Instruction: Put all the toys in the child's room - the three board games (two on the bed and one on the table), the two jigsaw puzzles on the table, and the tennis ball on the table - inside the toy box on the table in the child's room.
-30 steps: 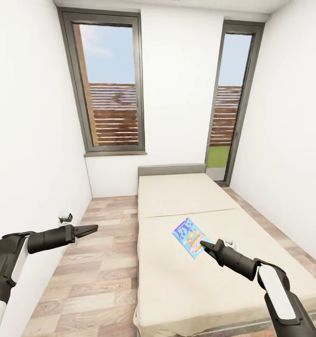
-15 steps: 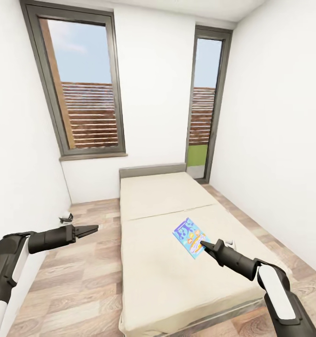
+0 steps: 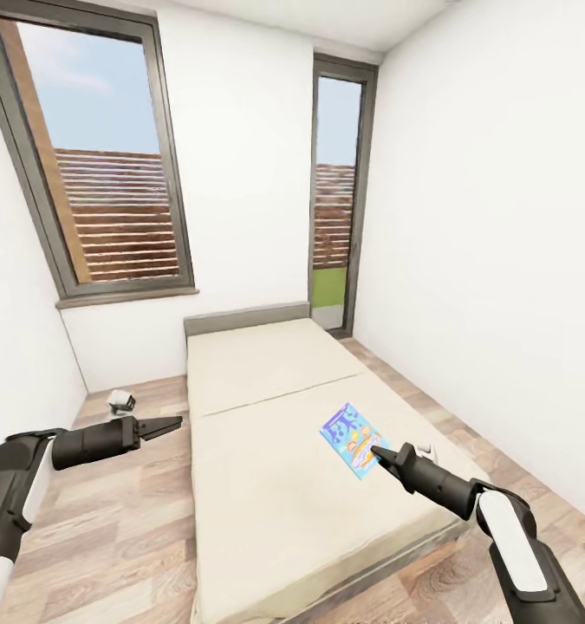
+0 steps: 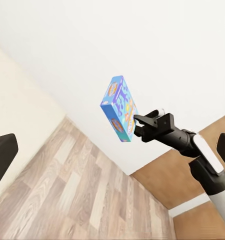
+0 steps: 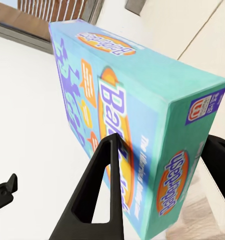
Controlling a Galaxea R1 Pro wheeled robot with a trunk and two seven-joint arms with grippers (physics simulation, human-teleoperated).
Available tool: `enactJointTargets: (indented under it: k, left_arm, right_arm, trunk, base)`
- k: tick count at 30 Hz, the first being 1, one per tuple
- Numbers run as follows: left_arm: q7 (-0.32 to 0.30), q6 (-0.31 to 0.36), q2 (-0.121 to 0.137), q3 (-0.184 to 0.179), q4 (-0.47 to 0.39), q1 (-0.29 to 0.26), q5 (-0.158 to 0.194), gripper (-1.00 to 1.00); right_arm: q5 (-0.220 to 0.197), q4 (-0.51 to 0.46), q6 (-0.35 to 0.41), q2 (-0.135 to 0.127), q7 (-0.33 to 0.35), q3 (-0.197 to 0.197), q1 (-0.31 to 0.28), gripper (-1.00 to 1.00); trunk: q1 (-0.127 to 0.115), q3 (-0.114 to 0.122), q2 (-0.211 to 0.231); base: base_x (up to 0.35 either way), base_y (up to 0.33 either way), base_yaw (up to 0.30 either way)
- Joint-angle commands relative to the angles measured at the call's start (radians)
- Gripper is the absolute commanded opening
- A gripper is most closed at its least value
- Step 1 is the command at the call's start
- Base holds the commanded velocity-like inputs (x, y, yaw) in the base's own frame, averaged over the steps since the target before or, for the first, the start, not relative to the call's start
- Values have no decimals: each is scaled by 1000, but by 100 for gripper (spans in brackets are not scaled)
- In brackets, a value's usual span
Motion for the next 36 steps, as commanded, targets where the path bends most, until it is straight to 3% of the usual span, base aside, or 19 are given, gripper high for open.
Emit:
enactJointTargets:
  k: [1,20,36]
  left_arm:
    - [-3,10,0,0,0,0,1,100]
    - [-6,10,1,1,0,0,3,100]
    - [-8,15,0,0,0,0,4,100]
  right_arm:
    - [2,0,5,0,9,-2,-1,-100]
    - [2,0,4,1,10,-2,-1,-100]
    - [2,0,4,0,9,-2,-1,-100]
  trunk:
    - [0,-1,-1]
    - [0,11,-1]
    - [-61,72,111]
  base:
    - [0,0,-280]
    - [-7,-114,-280]
    - [-10,-2,-280]
